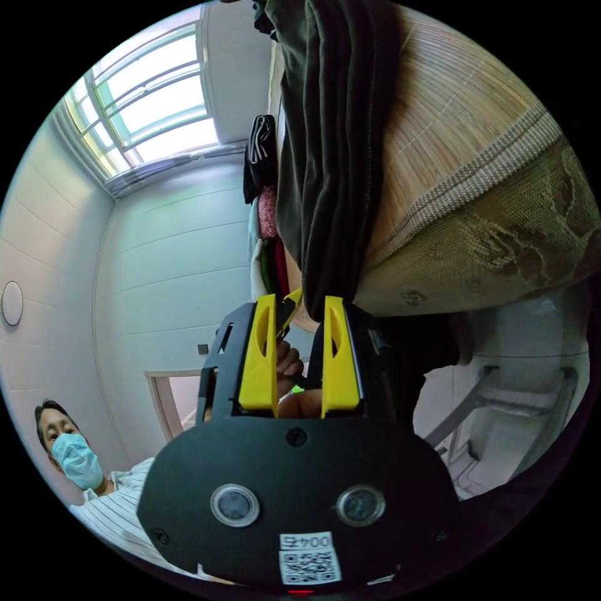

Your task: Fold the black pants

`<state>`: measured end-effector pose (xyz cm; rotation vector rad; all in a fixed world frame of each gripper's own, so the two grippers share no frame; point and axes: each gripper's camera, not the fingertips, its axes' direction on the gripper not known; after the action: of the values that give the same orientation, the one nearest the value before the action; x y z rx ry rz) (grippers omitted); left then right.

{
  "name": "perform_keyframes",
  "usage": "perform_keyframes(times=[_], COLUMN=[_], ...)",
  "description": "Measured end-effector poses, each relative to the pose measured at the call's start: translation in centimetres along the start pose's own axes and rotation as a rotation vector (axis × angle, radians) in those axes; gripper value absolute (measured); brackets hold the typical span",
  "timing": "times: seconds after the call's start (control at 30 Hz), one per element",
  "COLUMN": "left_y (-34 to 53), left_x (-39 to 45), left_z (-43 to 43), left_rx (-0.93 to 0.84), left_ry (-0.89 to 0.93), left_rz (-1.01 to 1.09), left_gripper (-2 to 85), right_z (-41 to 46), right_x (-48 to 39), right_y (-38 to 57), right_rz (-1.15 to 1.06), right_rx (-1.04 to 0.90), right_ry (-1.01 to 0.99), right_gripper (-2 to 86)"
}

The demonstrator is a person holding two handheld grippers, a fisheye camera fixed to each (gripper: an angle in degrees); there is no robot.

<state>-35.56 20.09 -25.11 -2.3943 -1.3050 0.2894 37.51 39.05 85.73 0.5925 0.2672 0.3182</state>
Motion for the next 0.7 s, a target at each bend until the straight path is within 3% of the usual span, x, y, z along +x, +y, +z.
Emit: perform_keyframes(times=[0.4,0.7], left_y=[0.0,-0.2], left_x=[-1.8,-1.9], left_z=[-2.6,-4.1], left_rx=[0.028,0.027], left_ry=[0.086,0.113], left_rz=[-0.105,-0.162], left_gripper=[0.2,0.2], right_z=[3.2,5.9], right_x=[-0.2,-4.5], right_y=[-0.6,3.1], right_rz=[0.005,-0.242], right_rx=[0.049,0.089], right_ry=[0.17,0.396], right_gripper=[6.6,4.5])
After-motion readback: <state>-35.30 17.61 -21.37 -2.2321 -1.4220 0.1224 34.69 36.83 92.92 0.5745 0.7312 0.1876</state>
